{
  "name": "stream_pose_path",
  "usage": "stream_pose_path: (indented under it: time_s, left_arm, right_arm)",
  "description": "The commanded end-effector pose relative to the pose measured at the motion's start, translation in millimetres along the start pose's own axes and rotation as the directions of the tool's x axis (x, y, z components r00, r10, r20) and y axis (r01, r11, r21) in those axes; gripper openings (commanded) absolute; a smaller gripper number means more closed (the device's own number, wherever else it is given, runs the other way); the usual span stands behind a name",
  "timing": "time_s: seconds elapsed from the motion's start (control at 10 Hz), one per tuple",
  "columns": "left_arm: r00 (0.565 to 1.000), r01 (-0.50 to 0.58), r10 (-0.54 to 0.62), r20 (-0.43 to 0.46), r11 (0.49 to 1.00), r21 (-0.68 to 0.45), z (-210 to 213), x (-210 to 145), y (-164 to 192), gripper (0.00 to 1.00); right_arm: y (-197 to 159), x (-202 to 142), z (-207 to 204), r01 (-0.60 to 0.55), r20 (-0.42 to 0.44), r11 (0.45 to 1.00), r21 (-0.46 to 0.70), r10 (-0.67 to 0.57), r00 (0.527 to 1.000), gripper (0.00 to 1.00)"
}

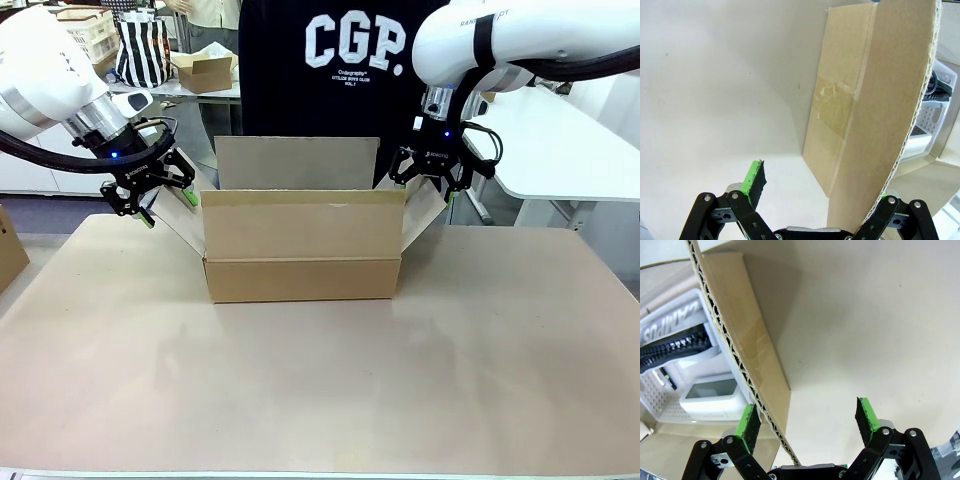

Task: Pack the gift set into the box.
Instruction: Lift both hands away from the flaps of the Package Box.

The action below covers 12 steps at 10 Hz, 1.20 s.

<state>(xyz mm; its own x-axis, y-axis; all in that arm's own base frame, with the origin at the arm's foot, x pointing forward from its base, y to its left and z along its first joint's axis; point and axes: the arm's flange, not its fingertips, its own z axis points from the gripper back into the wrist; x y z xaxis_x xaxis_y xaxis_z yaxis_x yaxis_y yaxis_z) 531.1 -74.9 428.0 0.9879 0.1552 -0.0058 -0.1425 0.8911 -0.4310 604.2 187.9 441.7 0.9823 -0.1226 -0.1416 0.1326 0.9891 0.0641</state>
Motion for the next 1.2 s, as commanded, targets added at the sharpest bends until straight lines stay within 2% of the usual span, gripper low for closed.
stream_pose_path:
  time_s: [0.0,0.1,0.2,0.3,0.5,0.6,0.7,0.8,0.9,1.0,1.1]
  left_arm:
    - [1.000,-0.011,0.011,0.003,1.000,0.017,3,-1,-1,1.00]
    - [1.000,0.000,0.000,0.000,1.000,0.000,0,0,0,1.00]
    - [0.999,0.014,-0.016,-0.041,0.999,-0.050,32,-10,-3,1.00]
    - [0.996,0.033,-0.046,-0.072,0.985,-0.171,81,-30,1,1.00]
    - [0.990,0.097,-0.128,-0.062,0.927,-0.364,146,-76,22,1.00]
    - [0.979,0.131,-0.189,-0.083,0.879,-0.459,162,-96,36,1.00]
    - [0.947,0.182,-0.302,-0.109,0.784,-0.594,174,-114,52,1.00]
    - [0.920,0.189,-0.379,-0.103,0.657,-0.729,182,-128,76,1.00]
    - [0.925,0.169,-0.372,-0.075,0.580,-0.797,185,-136,98,1.00]
    - [0.932,0.152,-0.357,-0.055,0.527,-0.836,185,-139,117,1.00]
    - [0.953,0.094,-0.293,-0.071,0.513,-0.853,184,-135,129,1.00]
  right_arm:
    - [0,-1,2,0.024,0.018,0.999,-0.022,-0.023,1.000,1.00]
    - [0,0,0,0.000,0.000,1.000,0.000,0.000,1.000,1.00]
    - [-14,-8,25,-0.009,-0.020,0.997,0.075,0.010,1.000,1.00]
    - [-43,-26,60,-0.005,-0.025,0.985,0.170,0.009,1.000,1.00]
    - [-97,-74,109,-0.015,-0.056,0.920,0.391,0.040,0.998,1.00]
    - [-126,-97,122,-0.039,-0.084,0.851,0.524,0.097,0.992,1.00]
    - [-156,-117,131,-0.018,-0.116,0.769,0.640,0.120,0.986,1.00]
    - [-191,-129,132,0.008,-0.144,0.663,0.749,0.151,0.978,1.00]
    - [-221,-132,126,0.021,-0.146,0.556,0.831,0.182,0.973,1.00]
    - [-244,-130,115,0.047,-0.143,0.454,0.890,0.178,0.974,1.00]
    - [-257,-121,104,0.092,-0.139,0.390,0.916,0.096,0.986,1.00]
